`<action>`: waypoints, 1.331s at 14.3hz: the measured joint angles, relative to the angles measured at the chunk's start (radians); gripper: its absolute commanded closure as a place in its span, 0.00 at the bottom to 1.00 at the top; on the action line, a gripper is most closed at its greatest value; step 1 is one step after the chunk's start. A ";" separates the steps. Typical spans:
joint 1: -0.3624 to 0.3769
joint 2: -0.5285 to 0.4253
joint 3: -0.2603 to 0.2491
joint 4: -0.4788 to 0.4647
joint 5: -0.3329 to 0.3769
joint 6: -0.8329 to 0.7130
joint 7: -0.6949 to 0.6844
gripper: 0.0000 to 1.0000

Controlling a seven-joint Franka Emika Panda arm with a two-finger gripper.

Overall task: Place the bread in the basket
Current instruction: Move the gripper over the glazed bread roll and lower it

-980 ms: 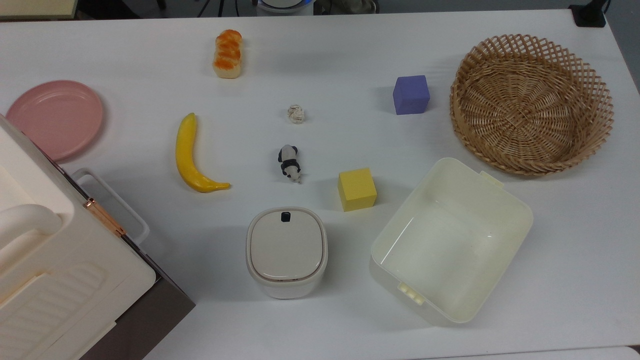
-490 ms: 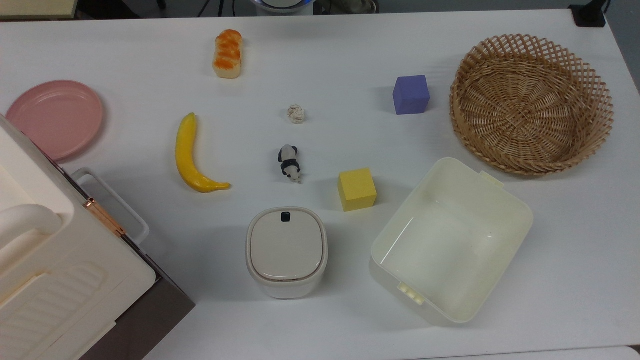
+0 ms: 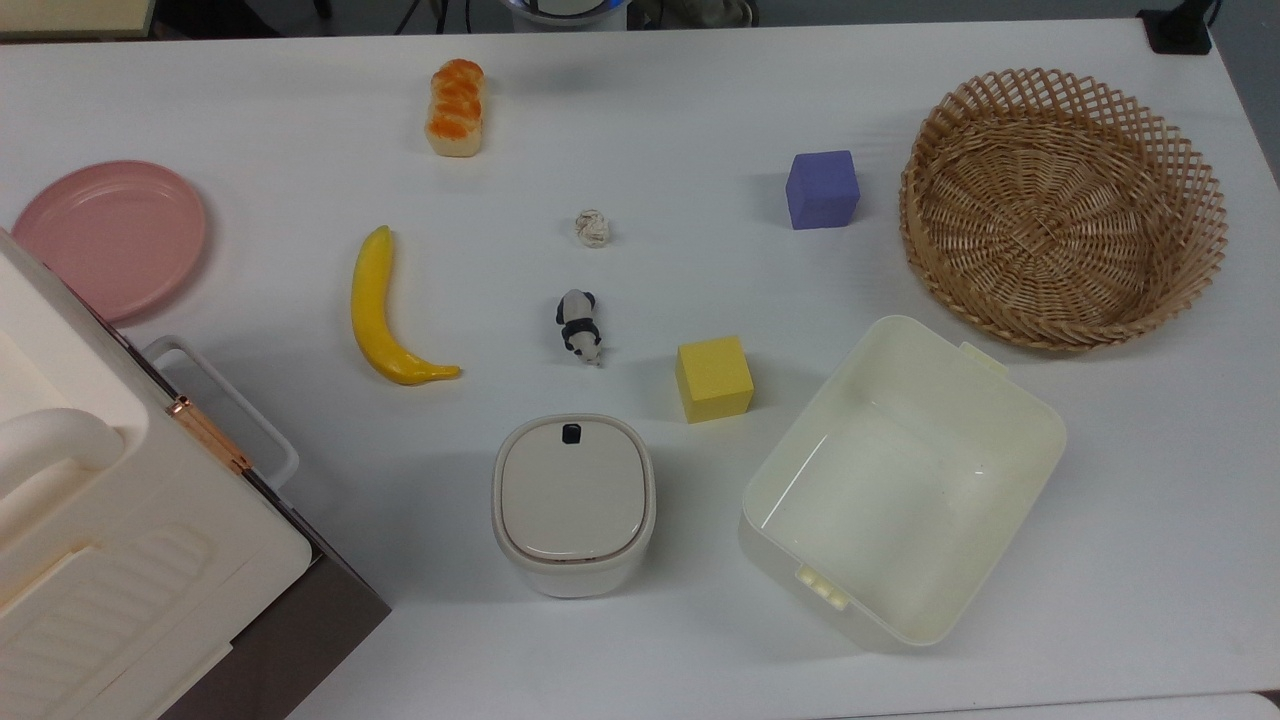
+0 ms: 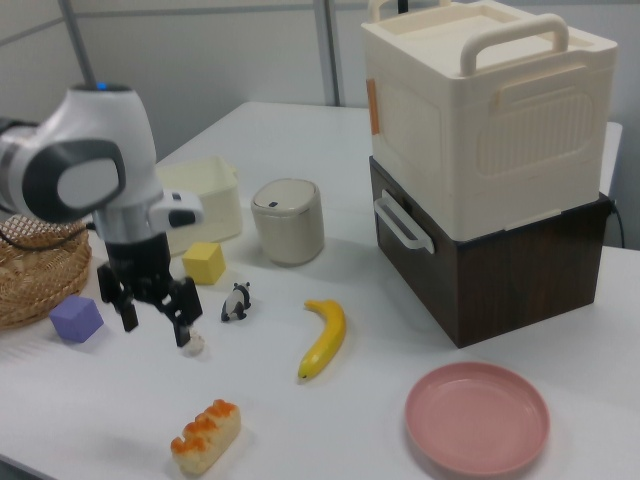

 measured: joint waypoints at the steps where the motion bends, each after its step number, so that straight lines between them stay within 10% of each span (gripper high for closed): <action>1: 0.000 0.003 0.000 -0.024 -0.002 0.023 0.000 0.00; 19: -0.087 0.274 -0.044 -0.112 -0.053 0.322 -0.004 0.00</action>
